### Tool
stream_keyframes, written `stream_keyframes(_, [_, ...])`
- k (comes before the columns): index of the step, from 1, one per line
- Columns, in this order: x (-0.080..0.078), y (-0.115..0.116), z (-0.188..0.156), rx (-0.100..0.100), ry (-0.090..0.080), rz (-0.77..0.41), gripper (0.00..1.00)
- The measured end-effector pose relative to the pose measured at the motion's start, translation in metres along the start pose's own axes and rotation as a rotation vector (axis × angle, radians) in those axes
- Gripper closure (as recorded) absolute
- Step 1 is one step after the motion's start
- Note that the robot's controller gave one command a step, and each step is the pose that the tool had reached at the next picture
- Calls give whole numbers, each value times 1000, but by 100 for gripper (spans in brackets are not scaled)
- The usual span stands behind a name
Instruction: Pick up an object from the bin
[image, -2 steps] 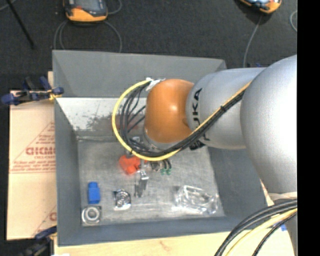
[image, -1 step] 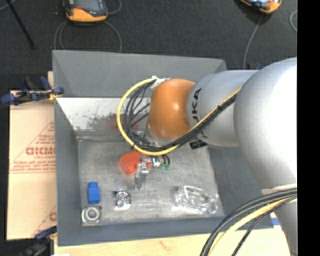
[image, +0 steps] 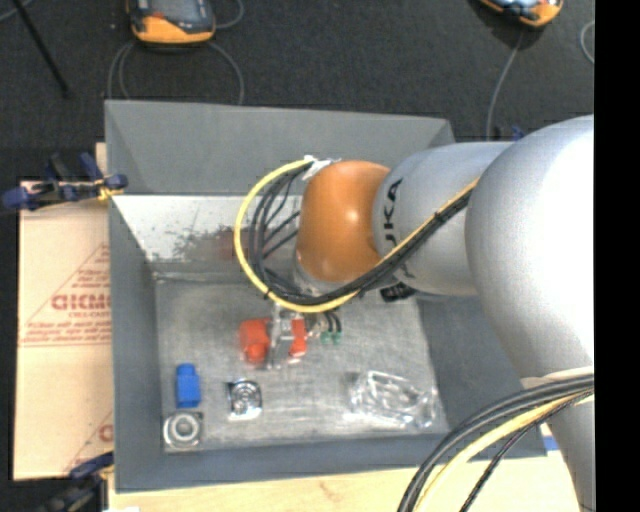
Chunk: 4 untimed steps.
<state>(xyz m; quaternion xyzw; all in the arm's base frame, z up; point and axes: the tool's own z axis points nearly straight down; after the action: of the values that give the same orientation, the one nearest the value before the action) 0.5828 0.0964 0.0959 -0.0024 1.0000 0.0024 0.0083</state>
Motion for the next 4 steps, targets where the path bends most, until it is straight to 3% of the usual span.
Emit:
stream_keyframes(1, [1,0,1,0,4,1,0])
stream_keyframes(2, [-1,0,0,0,-4,1,100])
stream_keyframes(3, [-8,3,-64,2,6,72,100])
stream_keyframes(4, [-15,7,-10,1,-6,-55,100])
